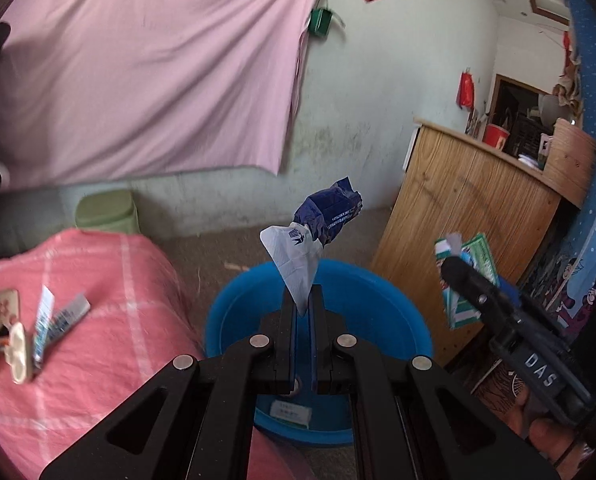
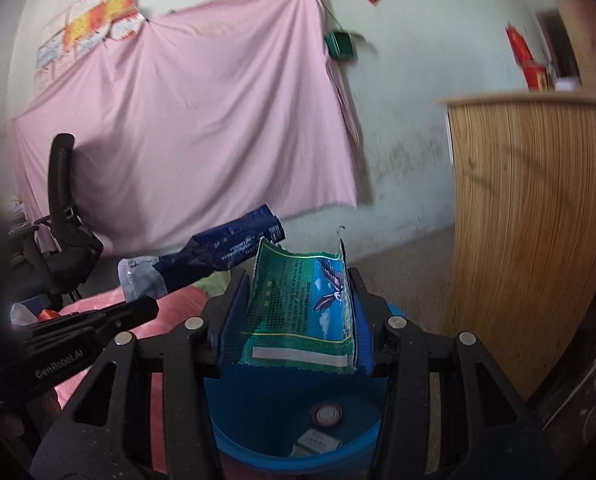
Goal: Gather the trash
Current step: 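Carry both items over the blue bucket and open both tools to drop them, then move both tools back over the table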
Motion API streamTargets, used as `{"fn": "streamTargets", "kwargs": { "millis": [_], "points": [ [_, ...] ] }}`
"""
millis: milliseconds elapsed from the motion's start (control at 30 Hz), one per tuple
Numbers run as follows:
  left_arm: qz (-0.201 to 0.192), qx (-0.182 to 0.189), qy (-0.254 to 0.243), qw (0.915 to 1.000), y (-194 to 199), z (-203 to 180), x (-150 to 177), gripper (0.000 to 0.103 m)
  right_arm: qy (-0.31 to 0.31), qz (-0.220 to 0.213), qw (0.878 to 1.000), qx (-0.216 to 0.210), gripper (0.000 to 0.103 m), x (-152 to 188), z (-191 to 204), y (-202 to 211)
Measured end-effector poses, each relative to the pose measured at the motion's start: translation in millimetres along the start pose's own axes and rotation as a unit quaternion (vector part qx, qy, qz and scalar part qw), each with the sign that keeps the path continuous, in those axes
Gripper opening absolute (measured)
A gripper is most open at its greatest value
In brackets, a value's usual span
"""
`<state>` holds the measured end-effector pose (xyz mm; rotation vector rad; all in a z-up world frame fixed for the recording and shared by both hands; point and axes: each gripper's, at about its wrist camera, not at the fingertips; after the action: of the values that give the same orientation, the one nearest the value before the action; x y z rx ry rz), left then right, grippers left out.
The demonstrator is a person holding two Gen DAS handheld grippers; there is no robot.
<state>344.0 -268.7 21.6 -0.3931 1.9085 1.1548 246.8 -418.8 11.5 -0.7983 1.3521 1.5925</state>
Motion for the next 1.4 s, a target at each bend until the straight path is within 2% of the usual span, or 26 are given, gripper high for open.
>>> {"fn": "streamTargets", "kwargs": {
  "millis": [167, 467, 600, 633, 900, 1033, 1100, 1200, 1233, 1400],
  "points": [
    [0.062, 0.012, 0.024, 0.9977, -28.2, 3.6, -2.5, 0.003, -0.032, 0.058, 0.998, -0.009, 0.07, 11.5, -15.5, -27.3],
    [0.11, 0.011, 0.055, 0.9924, -49.0, 12.4, -1.7, 0.005, -0.053, 0.103, 0.993, -0.007, 0.076, 20.0, -21.1, -49.2],
    [0.119, 0.007, 0.064, 0.9908, -49.5, 17.4, 0.0, 0.022, -0.053, 0.108, 0.993, -0.008, 0.08, 20.9, -21.7, -53.4],
    [0.115, 0.007, 0.068, 0.991, -47.7, 19.3, 0.6, 0.025, -0.053, 0.108, 0.993, -0.008, 0.082, 21.2, -22.7, -55.1],
    [0.079, -0.009, 0.084, 0.9933, -22.9, 34.4, 3.1, 0.027, -0.048, 0.095, 0.994, -0.013, 0.094, 15.8, -19.8, -51.9],
    [0.037, -0.036, 0.084, 0.9951, 1.6, 43.0, 4.4, 0.028, -0.032, 0.074, 0.997, -0.017, 0.099, 9.0, -8.2, -43.4],
    [0.004, -0.055, 0.082, 0.9951, 20.4, 48.6, 5.2, 0.029, -0.02, 0.053, 0.998, -0.023, 0.103, 4.0, 0.4, -36.3],
    [-0.036, -0.079, 0.081, 0.9929, 45.3, 57.0, 7.9, 0.039, -0.002, 0.022, 0.999, -0.034, 0.103, -2.7, 16.7, -24.9],
    [-0.049, -0.088, 0.081, 0.9916, 54.8, 60.7, 9.2, 0.044, 0.004, 0.011, 0.999, -0.035, 0.103, -4.1, 22.1, -20.9],
    [-0.1, -0.127, 0.086, 0.9831, 100.7, 81.1, 17.4, 0.054, 0.04, -0.056, 0.997, -0.046, 0.103, -12.9, 56.0, 5.2]
  ]
}}
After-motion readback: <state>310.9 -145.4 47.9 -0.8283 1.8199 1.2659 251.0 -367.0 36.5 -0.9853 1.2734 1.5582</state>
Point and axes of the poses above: each gripper's, at about its wrist camera, not at the fingertips, and y roughly against the way its jaws point, z to its left, x to its underside, and after that the axes turned 4 degrees about z, right-handed
